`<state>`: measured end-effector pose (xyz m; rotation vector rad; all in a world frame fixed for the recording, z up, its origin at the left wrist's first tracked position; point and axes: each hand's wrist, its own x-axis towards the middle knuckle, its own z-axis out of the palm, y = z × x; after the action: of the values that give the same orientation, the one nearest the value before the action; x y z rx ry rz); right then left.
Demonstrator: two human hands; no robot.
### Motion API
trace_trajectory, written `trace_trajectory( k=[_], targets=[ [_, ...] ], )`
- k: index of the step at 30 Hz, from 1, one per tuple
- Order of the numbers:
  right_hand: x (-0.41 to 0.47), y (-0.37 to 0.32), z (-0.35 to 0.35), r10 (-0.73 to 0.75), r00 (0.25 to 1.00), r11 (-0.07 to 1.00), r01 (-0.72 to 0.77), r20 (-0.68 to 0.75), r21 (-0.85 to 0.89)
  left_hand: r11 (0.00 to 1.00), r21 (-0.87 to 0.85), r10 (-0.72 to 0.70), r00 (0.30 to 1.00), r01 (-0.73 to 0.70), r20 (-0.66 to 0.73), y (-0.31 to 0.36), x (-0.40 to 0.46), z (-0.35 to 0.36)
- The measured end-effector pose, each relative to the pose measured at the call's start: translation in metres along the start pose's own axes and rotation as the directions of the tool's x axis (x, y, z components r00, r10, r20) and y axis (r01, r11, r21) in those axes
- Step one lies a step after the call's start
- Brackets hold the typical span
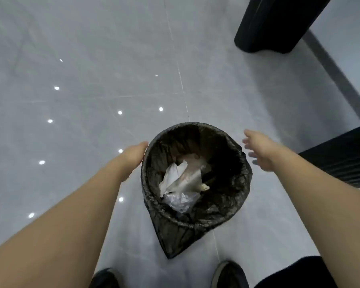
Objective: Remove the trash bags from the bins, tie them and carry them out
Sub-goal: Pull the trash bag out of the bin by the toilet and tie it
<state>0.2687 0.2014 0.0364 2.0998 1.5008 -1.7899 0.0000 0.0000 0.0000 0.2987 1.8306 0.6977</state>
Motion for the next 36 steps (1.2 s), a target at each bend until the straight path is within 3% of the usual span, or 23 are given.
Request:
trace_trajectory(
  k=[4,7,9,13,22,26,29,31,33,36],
  targets=[
    [0.0,0.038,-0.009,0.227,0.968,0.942,-0.245,0.103,0.23,0.96,-0.176,-0.196,0.971,0.218,0.134,-0.036,-0.003,0.017],
    [-0.002,0.055,-0.002,0.256,0.946,0.884,-0.312,0.198,0.349,0.9,-0.277,-0.26,0.925,0.337,0.278,-0.052,-0.007,0.032],
    [-0.007,0.057,-0.001,0.25,0.943,0.887,-0.314,0.22,0.337,0.855,-0.355,-0.259,0.904,0.378,0.34,-0.057,-0.011,0.037],
    [-0.01,0.062,-0.006,0.241,0.934,0.896,-0.318,0.263,0.31,0.803,-0.464,-0.251,0.919,0.373,0.304,-0.057,-0.017,0.036],
    [-0.015,0.076,0.011,0.268,0.915,0.939,-0.318,0.301,0.132,0.81,-0.512,-0.18,0.952,0.286,0.247,-0.038,-0.051,0.033],
    [-0.019,0.076,0.01,0.271,0.91,0.927,-0.334,0.315,0.169,0.828,-0.511,-0.192,0.973,0.229,0.125,-0.024,-0.065,0.032],
    [-0.024,0.072,0.004,0.264,0.918,0.934,-0.32,0.296,0.159,0.943,-0.315,-0.163,0.974,0.107,-0.157,-0.016,-0.069,0.025],
    [-0.028,0.066,-0.003,0.29,0.922,0.935,-0.33,0.257,0.128,0.995,-0.102,-0.037,0.957,0.008,-0.287,-0.012,-0.072,0.019],
    [-0.033,0.06,-0.01,0.314,0.922,0.937,-0.339,0.225,0.081,0.999,-0.034,0.006,0.943,-0.019,-0.331,-0.008,-0.078,0.015],
    [-0.041,0.046,-0.019,0.294,0.929,0.95,-0.309,0.226,0.033,0.995,-0.071,0.042,0.925,-0.074,-0.377,0.002,-0.086,0.016]
  ],
)
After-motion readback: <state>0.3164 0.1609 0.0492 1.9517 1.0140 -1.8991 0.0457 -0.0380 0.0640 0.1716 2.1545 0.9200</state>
